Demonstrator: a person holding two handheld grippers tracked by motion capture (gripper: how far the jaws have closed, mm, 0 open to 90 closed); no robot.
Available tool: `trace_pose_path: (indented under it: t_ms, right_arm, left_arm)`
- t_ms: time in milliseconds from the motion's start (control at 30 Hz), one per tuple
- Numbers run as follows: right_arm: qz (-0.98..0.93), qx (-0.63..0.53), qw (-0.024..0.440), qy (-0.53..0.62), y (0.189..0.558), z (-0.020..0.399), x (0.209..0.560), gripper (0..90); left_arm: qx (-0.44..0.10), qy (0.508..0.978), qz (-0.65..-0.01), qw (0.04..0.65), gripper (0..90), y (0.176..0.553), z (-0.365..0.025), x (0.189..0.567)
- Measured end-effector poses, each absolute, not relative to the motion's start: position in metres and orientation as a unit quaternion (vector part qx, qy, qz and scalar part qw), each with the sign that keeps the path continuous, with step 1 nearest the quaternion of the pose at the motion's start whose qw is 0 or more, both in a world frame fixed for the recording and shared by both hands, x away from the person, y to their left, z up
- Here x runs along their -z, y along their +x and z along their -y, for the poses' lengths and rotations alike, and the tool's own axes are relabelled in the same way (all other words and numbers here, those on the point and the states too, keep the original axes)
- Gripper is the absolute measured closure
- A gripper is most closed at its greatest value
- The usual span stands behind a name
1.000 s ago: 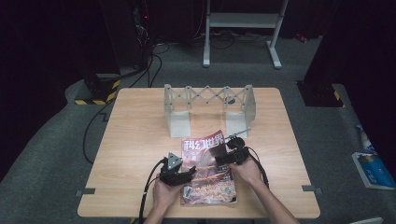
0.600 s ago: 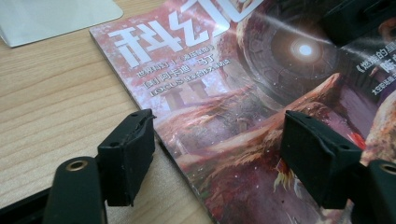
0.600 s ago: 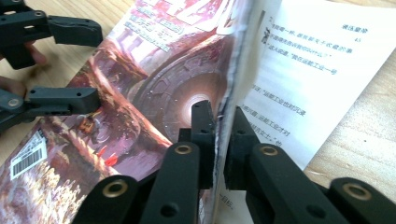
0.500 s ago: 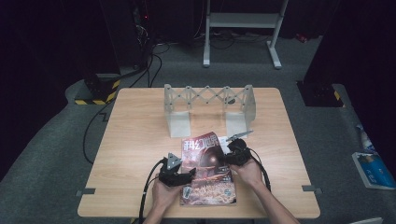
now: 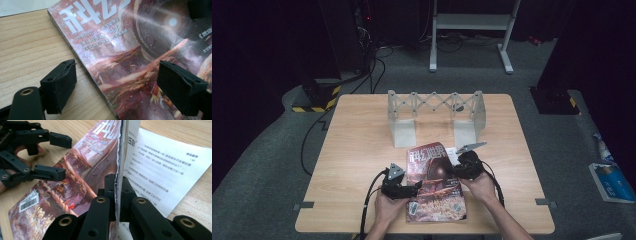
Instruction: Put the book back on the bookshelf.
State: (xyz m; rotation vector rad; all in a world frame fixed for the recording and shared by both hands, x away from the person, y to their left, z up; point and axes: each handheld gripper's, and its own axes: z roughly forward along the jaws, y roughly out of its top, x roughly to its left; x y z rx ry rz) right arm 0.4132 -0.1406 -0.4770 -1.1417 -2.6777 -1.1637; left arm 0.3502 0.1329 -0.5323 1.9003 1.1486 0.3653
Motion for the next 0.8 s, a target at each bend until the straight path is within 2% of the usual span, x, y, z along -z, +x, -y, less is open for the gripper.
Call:
trace_pose_path:
  t_ms: [800]
  right_arm:
    - [0.845, 0.434, -0.007, -0.313, 0.395, 0.151, 0.464, 88.1]
  left_arm:
    - [-0.099, 0.754, -0.455, 0.463, 9.2, 0.353, -0.135, 0.534]
